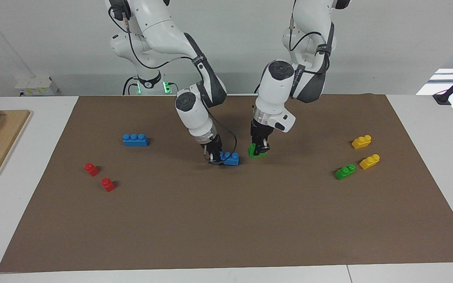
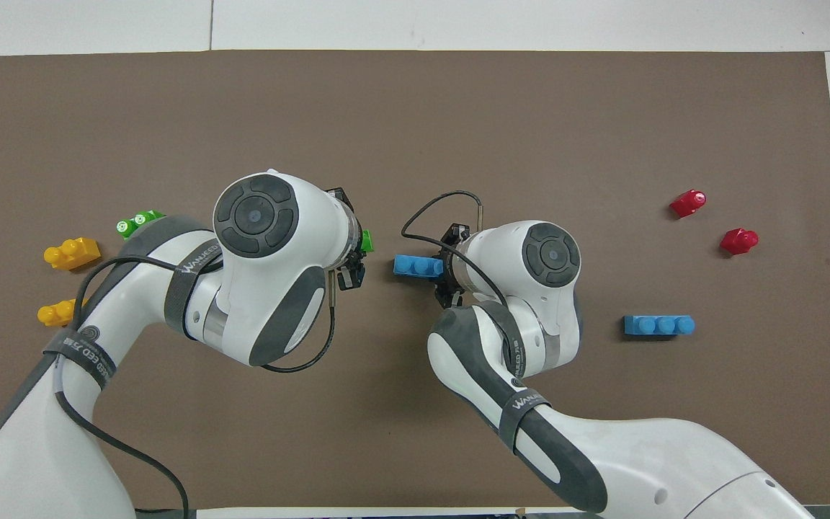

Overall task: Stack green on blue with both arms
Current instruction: 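Bring the green brick and blue brick together at the table center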

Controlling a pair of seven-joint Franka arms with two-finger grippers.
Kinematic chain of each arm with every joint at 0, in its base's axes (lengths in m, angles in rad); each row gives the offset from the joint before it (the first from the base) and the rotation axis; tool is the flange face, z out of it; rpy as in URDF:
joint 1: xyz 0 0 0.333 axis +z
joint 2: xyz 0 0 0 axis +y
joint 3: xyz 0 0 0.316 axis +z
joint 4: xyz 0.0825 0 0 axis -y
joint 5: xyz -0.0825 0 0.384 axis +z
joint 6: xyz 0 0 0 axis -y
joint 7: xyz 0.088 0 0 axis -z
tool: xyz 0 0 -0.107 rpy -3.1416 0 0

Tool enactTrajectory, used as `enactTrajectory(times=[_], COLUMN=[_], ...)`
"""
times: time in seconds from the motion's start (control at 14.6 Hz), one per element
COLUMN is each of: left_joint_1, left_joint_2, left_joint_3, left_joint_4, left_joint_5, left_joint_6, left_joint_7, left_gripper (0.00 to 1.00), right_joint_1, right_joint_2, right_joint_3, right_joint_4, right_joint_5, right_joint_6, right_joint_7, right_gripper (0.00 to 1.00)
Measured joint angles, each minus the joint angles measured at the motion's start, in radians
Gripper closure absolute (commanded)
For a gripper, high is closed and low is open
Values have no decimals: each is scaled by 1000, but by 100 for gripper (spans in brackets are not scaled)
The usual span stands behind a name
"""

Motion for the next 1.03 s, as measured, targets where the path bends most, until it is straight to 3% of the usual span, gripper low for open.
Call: enactTrajectory(times=[0.48, 1.03], left_joint_1=[-15, -23], left_joint_2=[99, 113], left_joint_3=[-66, -90], left_joint_4=[53, 86], left_joint_5=[-11, -17], left_joint_6=[10, -3], left_joint_7=[40, 188], left_gripper=[100, 100], right_joint_1=[2, 2], right_joint_2=[-1, -2], right_joint_3=[2, 3], right_joint_4=[-13, -17], right_joint_5=[-5, -6], right_joint_6=[39, 48], right_joint_7=[-1, -7], right_gripper=[100, 100])
